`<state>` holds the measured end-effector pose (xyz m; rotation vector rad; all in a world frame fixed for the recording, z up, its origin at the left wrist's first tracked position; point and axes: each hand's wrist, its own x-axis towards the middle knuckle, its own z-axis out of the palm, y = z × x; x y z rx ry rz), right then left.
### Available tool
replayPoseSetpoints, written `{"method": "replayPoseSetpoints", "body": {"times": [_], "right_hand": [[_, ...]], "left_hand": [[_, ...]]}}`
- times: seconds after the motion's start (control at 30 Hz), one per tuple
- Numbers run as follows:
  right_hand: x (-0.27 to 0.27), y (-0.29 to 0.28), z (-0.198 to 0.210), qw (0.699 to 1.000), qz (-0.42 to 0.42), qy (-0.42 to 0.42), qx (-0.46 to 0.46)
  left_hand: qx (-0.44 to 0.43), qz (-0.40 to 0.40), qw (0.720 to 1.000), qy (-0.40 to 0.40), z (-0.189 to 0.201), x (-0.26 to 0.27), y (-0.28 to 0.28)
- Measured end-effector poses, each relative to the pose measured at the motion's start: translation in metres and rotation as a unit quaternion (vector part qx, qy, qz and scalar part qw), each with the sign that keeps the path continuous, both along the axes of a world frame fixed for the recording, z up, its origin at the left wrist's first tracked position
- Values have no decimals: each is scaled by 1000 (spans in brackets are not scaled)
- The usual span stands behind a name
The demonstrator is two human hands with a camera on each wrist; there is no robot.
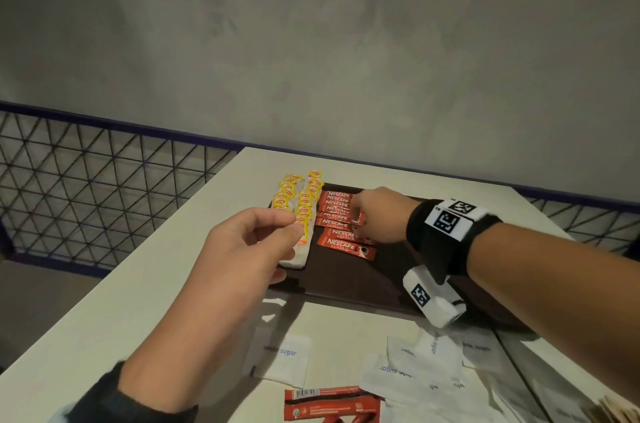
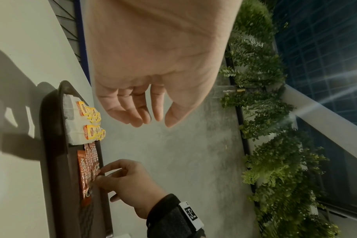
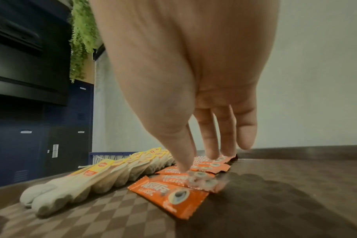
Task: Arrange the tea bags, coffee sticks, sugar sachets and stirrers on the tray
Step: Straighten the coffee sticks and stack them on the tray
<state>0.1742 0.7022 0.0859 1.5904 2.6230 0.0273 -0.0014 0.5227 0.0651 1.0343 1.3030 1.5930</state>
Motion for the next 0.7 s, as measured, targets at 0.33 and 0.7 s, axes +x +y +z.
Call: {"method": "replayPoseSetpoints", "body": {"times": [0.33, 0.7], "right_hand": [[6, -11, -8, 996, 69, -10, -61], [-3, -4, -6, 995, 87, -15, -48]], "left_hand": [[-9, 5, 1000, 10, 3, 3, -2], [-11, 7, 1000, 6, 5, 2, -3]]}}
